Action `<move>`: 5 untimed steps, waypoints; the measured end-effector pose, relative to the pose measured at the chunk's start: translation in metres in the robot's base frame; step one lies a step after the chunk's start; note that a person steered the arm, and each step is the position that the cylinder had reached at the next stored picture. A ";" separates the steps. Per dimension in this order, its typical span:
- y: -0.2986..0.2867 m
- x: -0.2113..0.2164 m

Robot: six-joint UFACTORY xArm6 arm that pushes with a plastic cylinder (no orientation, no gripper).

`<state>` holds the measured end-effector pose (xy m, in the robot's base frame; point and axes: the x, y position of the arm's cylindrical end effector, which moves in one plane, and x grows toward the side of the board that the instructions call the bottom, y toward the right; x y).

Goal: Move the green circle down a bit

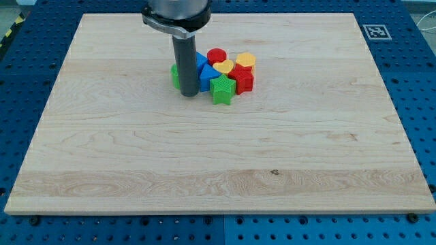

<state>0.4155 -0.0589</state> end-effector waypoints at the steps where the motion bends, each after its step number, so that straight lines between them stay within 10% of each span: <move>1: -0.015 0.003; 5: -0.077 -0.028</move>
<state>0.3874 -0.1355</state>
